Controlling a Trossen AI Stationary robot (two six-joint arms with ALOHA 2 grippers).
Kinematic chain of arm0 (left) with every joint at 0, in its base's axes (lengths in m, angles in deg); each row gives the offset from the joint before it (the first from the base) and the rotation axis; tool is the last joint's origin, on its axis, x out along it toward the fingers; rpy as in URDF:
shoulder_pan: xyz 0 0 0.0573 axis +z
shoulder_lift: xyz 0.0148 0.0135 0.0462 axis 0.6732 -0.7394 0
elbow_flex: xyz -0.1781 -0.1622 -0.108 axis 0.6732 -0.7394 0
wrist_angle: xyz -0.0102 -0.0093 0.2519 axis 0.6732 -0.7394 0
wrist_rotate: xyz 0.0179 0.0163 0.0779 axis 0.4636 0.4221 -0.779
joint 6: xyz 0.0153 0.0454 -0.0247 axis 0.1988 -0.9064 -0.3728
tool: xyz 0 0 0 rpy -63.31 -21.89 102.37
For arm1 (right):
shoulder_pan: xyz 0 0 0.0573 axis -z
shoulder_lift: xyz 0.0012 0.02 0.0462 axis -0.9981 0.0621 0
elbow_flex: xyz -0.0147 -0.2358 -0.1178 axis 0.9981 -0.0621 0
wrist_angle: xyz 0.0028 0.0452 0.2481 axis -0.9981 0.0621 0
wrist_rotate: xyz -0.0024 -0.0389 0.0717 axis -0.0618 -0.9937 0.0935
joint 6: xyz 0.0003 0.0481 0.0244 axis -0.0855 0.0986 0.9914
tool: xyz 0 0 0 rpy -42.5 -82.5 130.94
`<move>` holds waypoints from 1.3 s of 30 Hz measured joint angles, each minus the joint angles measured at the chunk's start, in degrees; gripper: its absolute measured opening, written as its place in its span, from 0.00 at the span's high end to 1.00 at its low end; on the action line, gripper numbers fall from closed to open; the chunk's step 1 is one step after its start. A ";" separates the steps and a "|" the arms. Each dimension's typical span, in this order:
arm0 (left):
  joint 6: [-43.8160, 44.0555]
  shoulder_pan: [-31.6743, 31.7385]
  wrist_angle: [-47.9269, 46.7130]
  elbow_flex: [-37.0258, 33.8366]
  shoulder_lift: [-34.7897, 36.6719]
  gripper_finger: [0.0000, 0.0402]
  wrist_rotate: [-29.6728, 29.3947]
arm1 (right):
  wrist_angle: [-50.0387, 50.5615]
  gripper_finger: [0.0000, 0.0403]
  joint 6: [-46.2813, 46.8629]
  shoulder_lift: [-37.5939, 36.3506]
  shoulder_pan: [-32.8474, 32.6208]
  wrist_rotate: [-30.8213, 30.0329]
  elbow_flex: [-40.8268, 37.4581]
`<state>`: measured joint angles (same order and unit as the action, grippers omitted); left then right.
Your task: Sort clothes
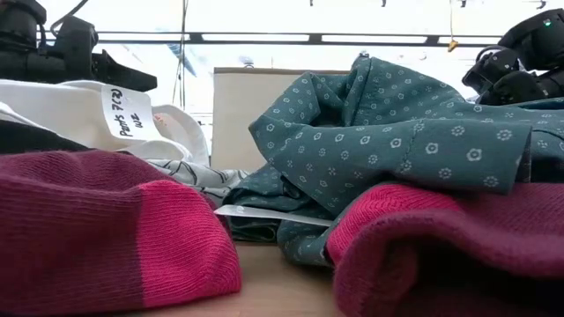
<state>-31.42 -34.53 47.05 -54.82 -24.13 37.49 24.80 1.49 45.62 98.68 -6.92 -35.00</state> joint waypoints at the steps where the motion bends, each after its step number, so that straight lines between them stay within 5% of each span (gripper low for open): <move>1: 0.00 -0.01 0.01 0.00 0.00 0.78 0.00 | 0.00 0.37 -0.01 0.01 -0.01 0.00 -0.02; 23: 0.29 -0.02 0.89 0.00 0.00 0.78 0.01 | 0.01 0.37 -0.01 -0.01 -0.01 0.00 -0.01; 30: 10.35 -0.02 3.23 0.00 -0.02 0.78 0.19 | 0.00 0.37 -0.01 0.01 0.01 0.00 0.00; 39: 10.45 -0.02 9.62 -0.02 0.00 0.78 0.05 | 0.02 0.37 0.01 -0.01 0.00 0.00 -0.02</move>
<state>-20.97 -34.55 56.67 -54.85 -24.13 37.54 24.82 1.50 45.61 98.69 -6.92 -35.03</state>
